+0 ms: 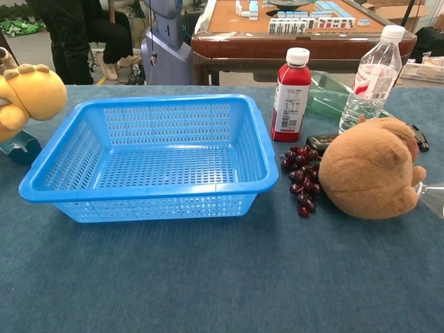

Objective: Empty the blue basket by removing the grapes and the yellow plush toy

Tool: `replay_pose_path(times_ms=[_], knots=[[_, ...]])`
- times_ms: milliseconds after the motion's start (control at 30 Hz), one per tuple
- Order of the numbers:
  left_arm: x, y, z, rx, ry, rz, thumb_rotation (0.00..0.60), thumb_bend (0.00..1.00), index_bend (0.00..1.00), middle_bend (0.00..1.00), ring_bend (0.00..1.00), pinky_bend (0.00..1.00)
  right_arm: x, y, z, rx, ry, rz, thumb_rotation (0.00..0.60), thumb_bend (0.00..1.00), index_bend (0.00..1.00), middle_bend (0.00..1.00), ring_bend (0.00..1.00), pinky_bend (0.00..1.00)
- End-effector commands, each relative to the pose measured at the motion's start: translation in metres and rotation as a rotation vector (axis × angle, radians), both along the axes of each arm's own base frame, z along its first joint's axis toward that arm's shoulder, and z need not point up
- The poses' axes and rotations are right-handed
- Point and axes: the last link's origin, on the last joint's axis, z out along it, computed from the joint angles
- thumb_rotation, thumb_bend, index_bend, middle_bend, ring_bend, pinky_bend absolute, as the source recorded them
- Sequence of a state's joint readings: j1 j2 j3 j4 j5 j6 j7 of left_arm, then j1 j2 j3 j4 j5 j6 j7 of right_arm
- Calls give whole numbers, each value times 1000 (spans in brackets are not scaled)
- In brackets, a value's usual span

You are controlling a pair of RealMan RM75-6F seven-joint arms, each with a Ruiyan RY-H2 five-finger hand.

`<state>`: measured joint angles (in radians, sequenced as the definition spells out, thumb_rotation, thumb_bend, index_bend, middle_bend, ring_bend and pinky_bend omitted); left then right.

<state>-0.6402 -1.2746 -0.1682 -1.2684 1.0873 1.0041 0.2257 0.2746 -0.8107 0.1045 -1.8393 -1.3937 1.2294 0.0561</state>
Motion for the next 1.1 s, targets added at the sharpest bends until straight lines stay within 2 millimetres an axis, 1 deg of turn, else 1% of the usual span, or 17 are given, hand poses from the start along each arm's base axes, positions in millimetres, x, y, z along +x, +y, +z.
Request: replay_pose_path(times_ms=[33, 67, 133, 200, 267, 400, 533, 667, 900, 1100], knots=[[-3, -5, -7, -24, -9, 53, 600, 326, 263, 318, 307, 520, -1, 1, 0, -3, 2, -6, 600, 15, 0, 40, 0, 66], [-3, -6, -6, -24, -21, 63, 600, 325, 205, 265, 262, 485, -1, 1, 1, -5, 2, -9, 600, 15, 0, 40, 0, 66], [-1, -10, -2, -18, -43, 71, 600, 321, 100, 196, 204, 430, -3, 2, 2, -7, 5, -19, 600, 16, 0, 40, 0, 65], [0, -14, 4, 4, -68, 69, 600, 300, 41, 173, 188, 407, -6, 4, 4, -5, 9, -38, 600, 17, 0, 40, 0, 65], [-1, -18, 9, 29, -83, 65, 600, 270, 10, 160, 182, 386, -8, 4, 6, -12, 8, -50, 600, 17, 0, 40, 0, 65], [-7, -29, 15, 48, -102, 84, 600, 246, 0, 128, 151, 348, -12, 7, 8, -27, 1, -63, 600, 16, 0, 40, 0, 65], [-14, -37, 18, 64, -77, 116, 600, 205, 0, 84, 112, 320, -16, 9, 7, -28, -1, -72, 600, 16, 0, 40, 0, 65], [-16, -47, 24, 72, -102, 139, 600, 185, 0, 50, 80, 290, -20, 11, 8, -39, -3, -80, 600, 18, 0, 40, 0, 65], [-13, -70, 34, 142, -135, 116, 600, 184, 0, 50, 86, 288, -31, 21, 7, -77, 14, -105, 600, 27, 0, 45, 0, 65], [-18, -99, 38, 180, -158, 109, 600, 184, 12, 49, 96, 288, -44, 38, 3, -142, 32, -132, 600, 35, 0, 81, 0, 78]])
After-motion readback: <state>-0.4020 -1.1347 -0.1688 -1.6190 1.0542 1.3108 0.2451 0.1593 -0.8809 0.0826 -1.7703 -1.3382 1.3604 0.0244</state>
